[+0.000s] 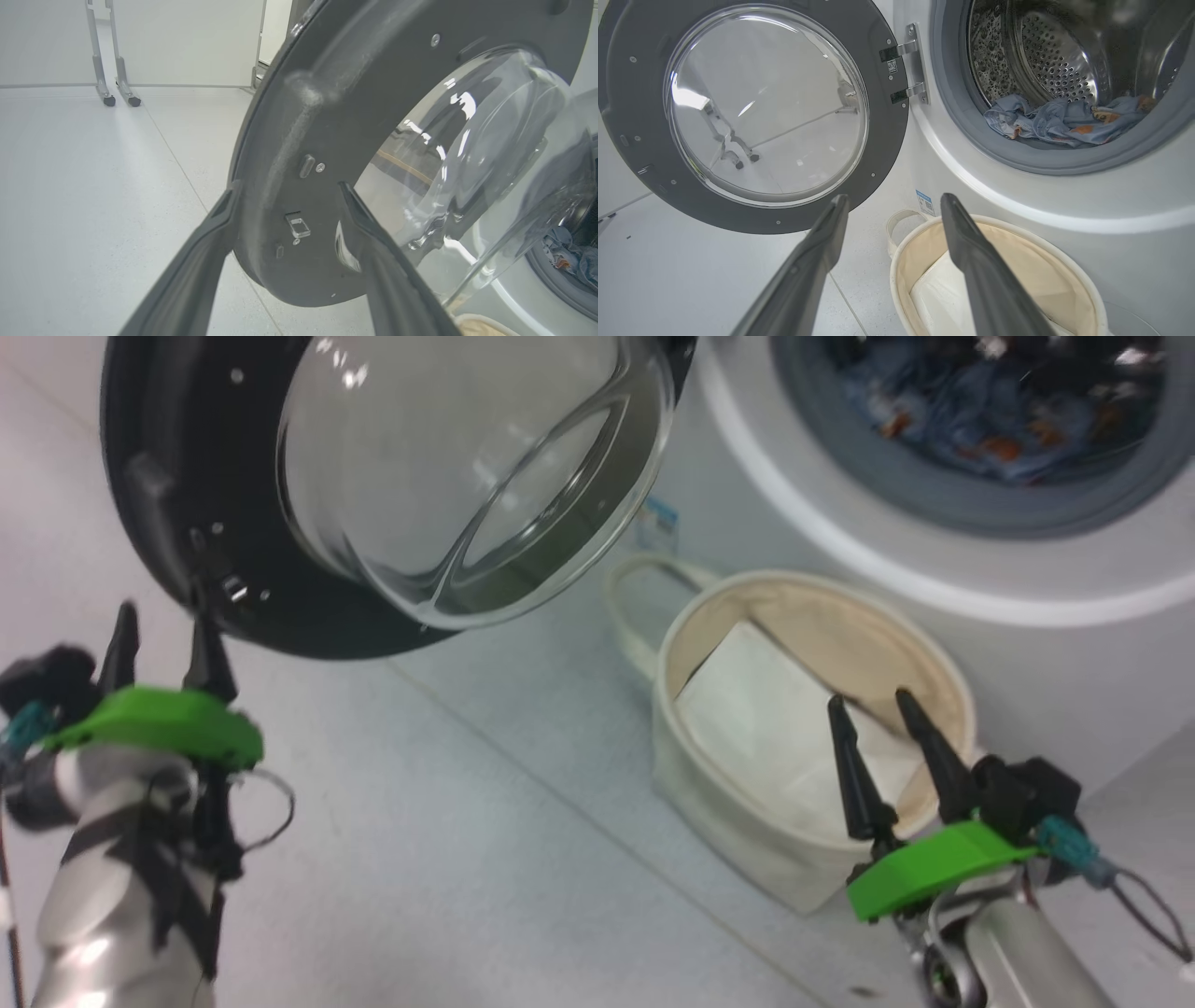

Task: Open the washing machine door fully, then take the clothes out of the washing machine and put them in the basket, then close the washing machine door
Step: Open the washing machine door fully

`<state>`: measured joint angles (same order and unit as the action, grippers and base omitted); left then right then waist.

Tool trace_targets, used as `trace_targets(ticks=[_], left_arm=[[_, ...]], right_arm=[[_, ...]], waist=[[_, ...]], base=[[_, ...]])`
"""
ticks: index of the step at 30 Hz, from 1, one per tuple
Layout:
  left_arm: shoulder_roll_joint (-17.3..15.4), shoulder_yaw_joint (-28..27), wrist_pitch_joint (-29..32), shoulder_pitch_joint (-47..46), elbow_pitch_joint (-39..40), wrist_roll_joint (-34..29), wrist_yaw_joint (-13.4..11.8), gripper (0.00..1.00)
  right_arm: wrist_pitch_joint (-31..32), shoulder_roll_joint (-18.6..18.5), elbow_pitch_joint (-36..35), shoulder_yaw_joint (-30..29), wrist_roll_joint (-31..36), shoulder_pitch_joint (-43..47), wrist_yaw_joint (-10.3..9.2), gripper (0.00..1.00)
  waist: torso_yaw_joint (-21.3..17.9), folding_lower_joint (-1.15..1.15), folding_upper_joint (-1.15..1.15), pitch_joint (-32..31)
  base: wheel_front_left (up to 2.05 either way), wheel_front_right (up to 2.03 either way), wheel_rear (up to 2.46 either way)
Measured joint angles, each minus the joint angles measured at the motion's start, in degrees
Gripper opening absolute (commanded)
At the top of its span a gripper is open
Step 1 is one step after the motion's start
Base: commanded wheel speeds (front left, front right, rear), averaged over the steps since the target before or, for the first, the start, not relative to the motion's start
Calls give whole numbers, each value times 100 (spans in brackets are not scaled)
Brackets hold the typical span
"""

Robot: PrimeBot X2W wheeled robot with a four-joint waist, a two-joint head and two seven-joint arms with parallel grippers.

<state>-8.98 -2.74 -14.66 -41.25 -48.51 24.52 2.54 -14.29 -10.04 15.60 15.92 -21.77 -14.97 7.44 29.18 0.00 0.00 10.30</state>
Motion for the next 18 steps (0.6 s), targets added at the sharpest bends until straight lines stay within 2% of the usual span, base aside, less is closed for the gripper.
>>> trace_targets(ticks=[4, 10, 18], left_arm=[[-190, -63, 0, 643, 259, -175, 9, 100], [-314, -37, 1, 1646, 845, -391, 58, 100], [-392, -290, 0, 2542, 1802, -278, 138, 100]], right_arm=[[0, 242, 5, -67, 0, 310, 0, 100], [0, 394, 41, -165, 0, 717, 0, 100], [0, 398, 15, -93, 92, 799, 0, 100]], waist=[[-296, 0, 0, -450], [-978, -1, 0, -962], [-2038, -1, 0, -1319]], base=[[0, 0, 0], [0, 0, 0], [0, 0, 0]])
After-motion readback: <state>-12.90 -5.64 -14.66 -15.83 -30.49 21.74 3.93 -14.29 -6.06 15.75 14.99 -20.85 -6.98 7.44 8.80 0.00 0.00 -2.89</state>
